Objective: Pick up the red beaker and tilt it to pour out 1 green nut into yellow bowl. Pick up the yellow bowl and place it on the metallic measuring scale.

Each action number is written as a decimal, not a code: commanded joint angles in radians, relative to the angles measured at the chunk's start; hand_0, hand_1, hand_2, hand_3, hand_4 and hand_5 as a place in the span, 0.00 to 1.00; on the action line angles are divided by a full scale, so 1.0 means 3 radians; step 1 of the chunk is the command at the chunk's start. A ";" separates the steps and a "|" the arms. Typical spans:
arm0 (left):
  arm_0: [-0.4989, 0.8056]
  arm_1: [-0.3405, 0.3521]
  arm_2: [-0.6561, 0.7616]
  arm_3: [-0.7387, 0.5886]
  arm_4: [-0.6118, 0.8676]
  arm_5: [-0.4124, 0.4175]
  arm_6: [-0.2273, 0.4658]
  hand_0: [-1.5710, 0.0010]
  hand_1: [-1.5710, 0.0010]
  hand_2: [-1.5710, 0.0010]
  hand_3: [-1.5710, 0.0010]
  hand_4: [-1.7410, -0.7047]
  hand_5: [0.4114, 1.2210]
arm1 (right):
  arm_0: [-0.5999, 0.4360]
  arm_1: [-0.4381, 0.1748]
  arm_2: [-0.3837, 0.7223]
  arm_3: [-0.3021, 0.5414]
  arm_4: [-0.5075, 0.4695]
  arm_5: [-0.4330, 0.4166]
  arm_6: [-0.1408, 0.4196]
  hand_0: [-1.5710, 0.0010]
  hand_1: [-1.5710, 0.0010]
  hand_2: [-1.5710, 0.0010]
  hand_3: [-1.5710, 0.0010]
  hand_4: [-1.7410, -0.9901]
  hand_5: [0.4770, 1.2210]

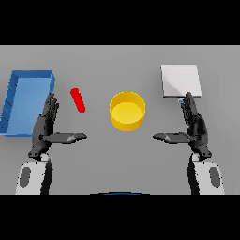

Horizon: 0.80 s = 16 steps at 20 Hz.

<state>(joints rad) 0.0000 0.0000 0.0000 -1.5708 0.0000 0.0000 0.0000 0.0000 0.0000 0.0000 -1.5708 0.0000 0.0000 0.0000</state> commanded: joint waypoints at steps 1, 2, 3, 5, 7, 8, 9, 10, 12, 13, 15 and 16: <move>0.0013 -0.0001 -0.0003 -0.0009 0.0001 0.0000 -0.0009 1.00 1.00 1.00 1.00 0.58 0.31 | 0.0005 0.0004 0.0004 -0.0004 0.0002 -0.0004 -0.0004 1.00 1.00 1.00 1.00 0.89 0.14; 0.0035 -0.0002 -0.0010 -0.0024 0.0000 -0.0004 -0.0021 1.00 1.00 1.00 1.00 0.58 0.31 | 0.0013 0.0010 0.0012 -0.0009 0.0007 -0.0006 -0.0010 1.00 1.00 1.00 1.00 0.89 0.14; 0.0060 -0.0003 -0.0018 -0.0043 -0.0001 -0.0008 -0.0031 1.00 1.00 1.00 1.00 0.58 0.31 | 0.0022 0.0017 0.0022 -0.0017 0.0013 -0.0009 -0.0013 1.00 1.00 1.00 1.00 0.89 0.14; 0.0117 -0.0006 -0.0036 -0.0088 -0.0003 -0.0015 -0.0045 1.00 1.00 1.00 1.00 0.58 0.31 | 0.0043 0.0033 0.0042 -0.0034 0.0029 -0.0018 -0.0017 1.00 1.00 1.00 1.00 0.89 0.14; 0.0319 0.0086 -0.0196 -0.0322 -0.0185 -0.0056 -0.0156 1.00 1.00 1.00 1.00 0.58 0.31 | 0.0160 -0.0119 0.0198 -0.0208 0.0418 -0.0117 -0.0252 1.00 1.00 1.00 1.00 0.89 0.14; 0.0458 0.0146 -0.0304 -0.0501 -0.0314 -0.0074 -0.0200 1.00 1.00 1.00 1.00 0.58 0.31 | 0.0278 -0.0155 0.0330 -0.0295 0.0682 -0.0187 -0.0392 1.00 1.00 1.00 1.00 0.89 0.13; 0.0552 0.0174 -0.0385 -0.0641 -0.0394 -0.0086 -0.0164 1.00 1.00 1.00 1.00 0.58 0.31 | 0.0293 -0.0190 0.0395 -0.0352 0.0837 -0.0226 -0.0375 1.00 1.00 1.00 1.00 0.90 0.13; 0.0598 0.0215 -0.0412 -0.0718 -0.0440 -0.0093 -0.0087 1.00 1.00 1.00 1.00 0.58 0.31 | 0.0330 -0.0219 0.0418 -0.0416 0.0906 -0.0243 -0.0362 1.00 1.00 1.00 1.00 0.90 0.13; 0.0593 0.0247 -0.0432 -0.0818 -0.0453 -0.0105 0.0092 1.00 1.00 1.00 1.00 0.58 0.30 | 0.0350 -0.0217 0.0456 -0.0489 0.0974 -0.0261 -0.0303 1.00 1.00 1.00 1.00 0.88 0.15; 0.0582 0.0255 -0.0447 -0.0849 -0.0464 -0.0109 0.0181 1.00 1.00 1.00 1.00 0.58 0.30 | 0.0308 -0.0204 0.0455 -0.0466 0.0916 -0.0214 -0.0275 1.00 1.00 1.00 1.00 0.85 0.16; 0.0481 0.0245 -0.0441 -0.0734 -0.0478 -0.0111 0.0299 1.00 1.00 1.00 1.00 0.58 0.29 | 0.0329 -0.0215 0.0467 -0.0482 0.0893 -0.0167 -0.0275 1.00 1.00 1.00 1.00 0.81 0.17; 0.0476 0.0231 -0.0450 -0.0659 -0.0480 -0.0126 0.0273 1.00 1.00 1.00 1.00 0.58 0.29 | 0.0318 -0.0218 0.0456 -0.0449 0.0860 -0.0145 -0.0290 1.00 1.00 1.00 1.00 0.79 0.18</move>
<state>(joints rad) 0.1429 0.0692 -0.1353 -1.7683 -0.1442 -0.0382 0.0855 0.0953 -0.0653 0.1368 -1.7055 0.2580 -0.0435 -0.0855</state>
